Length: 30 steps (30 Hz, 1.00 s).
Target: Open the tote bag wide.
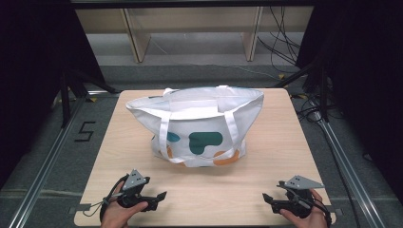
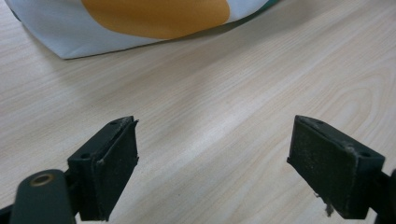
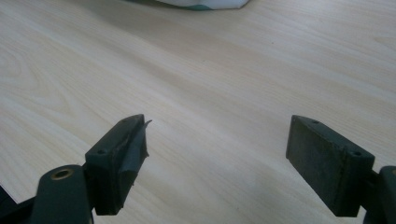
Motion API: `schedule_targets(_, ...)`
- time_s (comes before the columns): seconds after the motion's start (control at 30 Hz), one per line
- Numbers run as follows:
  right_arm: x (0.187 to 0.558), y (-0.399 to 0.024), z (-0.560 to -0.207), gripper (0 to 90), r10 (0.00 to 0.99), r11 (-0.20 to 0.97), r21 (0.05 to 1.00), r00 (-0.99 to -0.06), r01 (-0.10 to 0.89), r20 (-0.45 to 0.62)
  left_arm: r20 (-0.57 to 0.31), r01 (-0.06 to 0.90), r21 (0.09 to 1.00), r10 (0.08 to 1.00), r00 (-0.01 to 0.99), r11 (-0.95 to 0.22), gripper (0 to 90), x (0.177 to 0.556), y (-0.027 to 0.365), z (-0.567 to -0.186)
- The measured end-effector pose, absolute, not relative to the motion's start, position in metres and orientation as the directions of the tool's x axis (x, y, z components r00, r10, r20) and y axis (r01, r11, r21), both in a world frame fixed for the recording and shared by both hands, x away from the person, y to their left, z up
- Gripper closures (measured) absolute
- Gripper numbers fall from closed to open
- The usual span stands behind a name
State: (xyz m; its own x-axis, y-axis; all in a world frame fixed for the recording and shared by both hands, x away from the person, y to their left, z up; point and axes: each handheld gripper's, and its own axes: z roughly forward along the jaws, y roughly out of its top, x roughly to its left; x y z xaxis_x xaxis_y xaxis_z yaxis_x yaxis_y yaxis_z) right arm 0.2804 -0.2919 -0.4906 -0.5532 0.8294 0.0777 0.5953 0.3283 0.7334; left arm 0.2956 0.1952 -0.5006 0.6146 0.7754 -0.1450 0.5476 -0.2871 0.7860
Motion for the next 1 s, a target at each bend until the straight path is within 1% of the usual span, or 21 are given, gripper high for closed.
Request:
schedule_targets(0.07, 0.281, -0.293, -0.491, 21.7, 0.828, 0.330, 0.736, -0.556, 0.591, 0.075, -0.124, 0.545, 0.774, 0.768, 0.629, -0.322, 14.7, 0.297, 0.197, -0.500)
schedule_targets(0.13, 0.281, -0.293, -0.491, 21.7, 0.828, 0.328, 0.735, -0.555, 0.594, 0.079, -0.124, 0.543, 0.776, 0.768, 0.628, -0.319, 14.7, 0.297, 0.197, -0.501)
schedule_targets(0.17, 0.281, -0.293, -0.491, 21.7, 0.828, 0.329, 0.735, -0.556, 0.592, 0.077, -0.138, 0.548, 0.779, 0.770, 0.623, -0.304, 14.7, 0.297, 0.196, -0.501)
schedule_targets(0.2, 0.280, -0.291, -0.492, 21.9, 0.840, 0.308, 0.731, -0.534, 0.609, 0.091, -0.121, 0.546, 0.771, 0.766, 0.632, -0.329, 14.7, 0.297, 0.198, -0.500)
schedule_targets(0.23, 0.280, -0.291, -0.491, 21.9, 0.843, 0.304, 0.725, -0.529, 0.618, 0.097, -0.114, 0.544, 0.771, 0.769, 0.629, -0.330, 14.7, 0.297, 0.198, -0.500)
schedule_targets(0.33, 0.279, -0.291, -0.491, 21.9, 0.840, 0.297, 0.729, -0.532, 0.617, 0.108, -0.122, 0.548, 0.772, 0.771, 0.626, -0.323, 14.7, 0.297, 0.197, -0.500)
schedule_targets(0.37, 0.281, -0.294, -0.490, 22.0, 0.833, 0.330, 0.731, -0.548, 0.597, 0.072, -0.114, 0.540, 0.775, 0.767, 0.632, -0.330, 14.8, 0.298, 0.198, -0.500)
schedule_targets(0.47, 0.281, -0.294, -0.490, 22.0, 0.832, 0.331, 0.734, -0.550, 0.592, 0.068, -0.111, 0.539, 0.775, 0.769, 0.630, -0.330, 14.8, 0.298, 0.198, -0.500)
schedule_targets(0.5, 0.281, -0.294, -0.490, 22.1, 0.831, 0.332, 0.735, -0.551, 0.592, 0.068, -0.096, 0.536, 0.771, 0.769, 0.632, -0.345, 14.9, 0.298, 0.199, -0.500)
schedule_targets(0.53, 0.281, -0.294, -0.490, 22.4, 0.831, 0.329, 0.735, -0.551, 0.593, 0.072, -0.107, 0.538, 0.772, 0.765, 0.635, -0.338, 15.0, 0.298, 0.198, -0.500)
schedule_targets(0.57, 0.281, -0.293, -0.490, 23.4, 0.830, 0.324, 0.738, -0.553, 0.591, 0.078, -0.096, 0.544, 0.761, 0.768, 0.633, -0.354, 15.3, 0.298, 0.199, -0.500)
schedule_targets(0.63, 0.282, -0.293, -0.489, 25.2, 0.823, 0.330, 0.744, -0.563, 0.581, 0.075, -0.115, 0.548, 0.766, 0.767, 0.631, -0.336, 16.6, 0.298, 0.198, -0.500)
schedule_targets(0.67, 0.282, -0.294, -0.488, 25.1, 0.822, 0.333, 0.744, -0.565, 0.579, 0.072, -0.106, 0.541, 0.766, 0.762, 0.639, -0.346, 16.9, 0.298, 0.198, -0.499)
schedule_targets(0.73, 0.281, -0.292, -0.487, 25.1, 0.828, 0.302, 0.747, -0.552, 0.592, 0.103, -0.097, 0.545, 0.755, 0.761, 0.641, -0.364, 17.8, 0.299, 0.200, -0.498)
schedule_targets(0.77, 0.284, -0.294, -0.485, 25.1, 0.821, 0.327, 0.752, -0.567, 0.572, 0.074, -0.107, 0.551, 0.757, 0.765, 0.635, -0.352, 18.8, 0.298, 0.200, -0.497)
schedule_targets(0.83, 0.285, -0.293, -0.483, 25.1, 0.821, 0.327, 0.761, -0.568, 0.560, 0.065, -0.132, 0.562, 0.759, 0.768, 0.627, -0.328, 19.8, 0.298, 0.199, -0.496)
schedule_targets(0.9, 0.286, -0.292, -0.478, 25.1, 0.820, 0.326, 0.762, -0.568, 0.560, 0.067, -0.126, 0.555, 0.757, 0.756, 0.643, -0.345, 22.9, 0.299, 0.201, -0.494)
schedule_targets(0.97, 0.289, -0.292, -0.474, 24.9, 0.811, 0.339, 0.771, -0.583, 0.539, 0.051, -0.145, 0.565, 0.764, 0.770, 0.621, -0.312, 25.0, 0.299, 0.200, -0.491)
schedule_targets(1.0, 0.288, -0.289, -0.472, 24.5, 0.813, 0.315, 0.772, -0.577, 0.552, 0.081, -0.138, 0.555, 0.763, 0.756, 0.640, -0.332, 27.8, 0.300, 0.203, -0.488)
